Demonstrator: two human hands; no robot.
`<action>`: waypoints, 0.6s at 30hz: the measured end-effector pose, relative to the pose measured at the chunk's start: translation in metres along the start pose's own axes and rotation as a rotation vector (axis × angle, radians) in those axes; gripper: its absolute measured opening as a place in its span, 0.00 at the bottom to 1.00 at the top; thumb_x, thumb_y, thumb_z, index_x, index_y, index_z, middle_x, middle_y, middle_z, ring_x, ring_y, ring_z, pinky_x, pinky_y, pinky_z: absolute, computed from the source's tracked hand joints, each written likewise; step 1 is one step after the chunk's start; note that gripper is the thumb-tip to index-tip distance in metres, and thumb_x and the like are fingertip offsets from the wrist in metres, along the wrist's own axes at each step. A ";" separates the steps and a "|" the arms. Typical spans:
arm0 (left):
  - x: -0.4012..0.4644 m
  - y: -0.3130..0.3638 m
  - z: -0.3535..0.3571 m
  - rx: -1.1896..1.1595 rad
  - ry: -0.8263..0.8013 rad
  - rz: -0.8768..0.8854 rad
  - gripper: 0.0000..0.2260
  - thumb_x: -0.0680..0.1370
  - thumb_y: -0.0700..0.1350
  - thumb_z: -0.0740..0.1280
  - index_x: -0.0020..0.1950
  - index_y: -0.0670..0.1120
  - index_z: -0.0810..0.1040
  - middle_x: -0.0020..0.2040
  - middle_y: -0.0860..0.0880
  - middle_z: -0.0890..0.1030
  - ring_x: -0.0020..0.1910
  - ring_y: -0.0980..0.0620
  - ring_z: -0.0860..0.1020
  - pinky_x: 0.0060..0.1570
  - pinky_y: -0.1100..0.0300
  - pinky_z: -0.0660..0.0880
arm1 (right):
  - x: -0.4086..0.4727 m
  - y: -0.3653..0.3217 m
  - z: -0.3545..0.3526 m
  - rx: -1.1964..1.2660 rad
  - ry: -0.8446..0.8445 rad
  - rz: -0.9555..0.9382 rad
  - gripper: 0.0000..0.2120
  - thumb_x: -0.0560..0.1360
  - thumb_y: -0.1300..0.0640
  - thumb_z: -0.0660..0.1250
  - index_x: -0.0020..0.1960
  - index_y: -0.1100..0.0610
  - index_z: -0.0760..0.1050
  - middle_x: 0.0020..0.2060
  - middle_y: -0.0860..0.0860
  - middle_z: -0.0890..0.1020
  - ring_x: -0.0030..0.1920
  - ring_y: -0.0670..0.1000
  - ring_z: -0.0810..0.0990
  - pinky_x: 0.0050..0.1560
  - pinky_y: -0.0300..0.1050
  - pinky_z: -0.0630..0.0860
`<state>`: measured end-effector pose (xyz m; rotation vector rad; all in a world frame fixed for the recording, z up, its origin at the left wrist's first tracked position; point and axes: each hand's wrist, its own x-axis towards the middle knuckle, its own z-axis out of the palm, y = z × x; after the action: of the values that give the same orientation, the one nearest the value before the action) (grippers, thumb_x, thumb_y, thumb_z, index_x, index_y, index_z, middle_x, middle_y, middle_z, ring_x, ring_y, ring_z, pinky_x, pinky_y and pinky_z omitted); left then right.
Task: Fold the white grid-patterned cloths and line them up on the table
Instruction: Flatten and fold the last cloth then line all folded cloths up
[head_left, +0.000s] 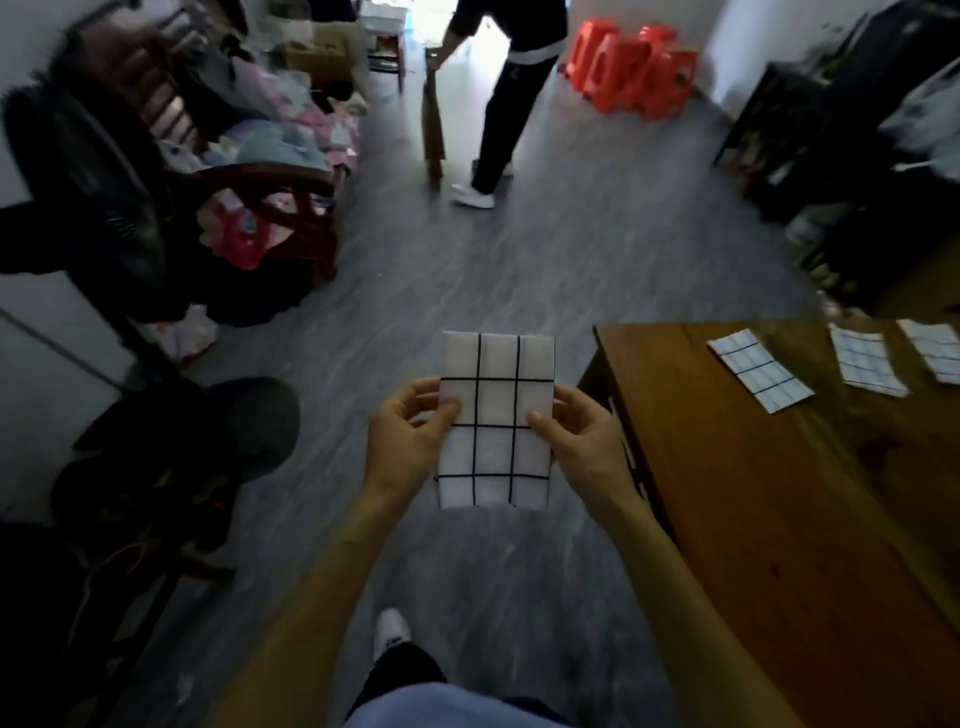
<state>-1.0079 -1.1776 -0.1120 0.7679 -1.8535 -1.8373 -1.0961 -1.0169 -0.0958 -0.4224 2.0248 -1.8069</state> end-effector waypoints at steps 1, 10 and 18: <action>0.022 0.008 0.000 -0.013 -0.032 0.009 0.09 0.75 0.45 0.70 0.54 0.52 0.77 0.50 0.50 0.82 0.48 0.52 0.81 0.48 0.52 0.81 | 0.016 -0.007 0.003 0.006 0.035 0.000 0.13 0.75 0.60 0.69 0.59 0.53 0.75 0.51 0.52 0.83 0.50 0.49 0.83 0.49 0.49 0.82; 0.177 0.043 0.020 0.009 -0.305 0.049 0.07 0.76 0.44 0.69 0.50 0.56 0.77 0.48 0.51 0.81 0.45 0.57 0.81 0.40 0.64 0.79 | 0.131 -0.025 0.021 0.066 0.304 0.049 0.12 0.75 0.60 0.69 0.57 0.51 0.76 0.51 0.52 0.83 0.50 0.50 0.84 0.47 0.46 0.82; 0.312 0.036 0.076 0.086 -0.422 0.059 0.06 0.76 0.43 0.70 0.49 0.54 0.79 0.46 0.50 0.83 0.44 0.55 0.82 0.42 0.60 0.80 | 0.253 -0.006 0.006 0.134 0.465 0.038 0.13 0.75 0.59 0.70 0.58 0.50 0.76 0.51 0.49 0.83 0.50 0.47 0.83 0.50 0.45 0.81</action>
<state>-1.2974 -1.3213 -0.1057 0.3628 -2.1950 -2.0084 -1.3160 -1.1419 -0.1130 0.0871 2.1577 -2.1522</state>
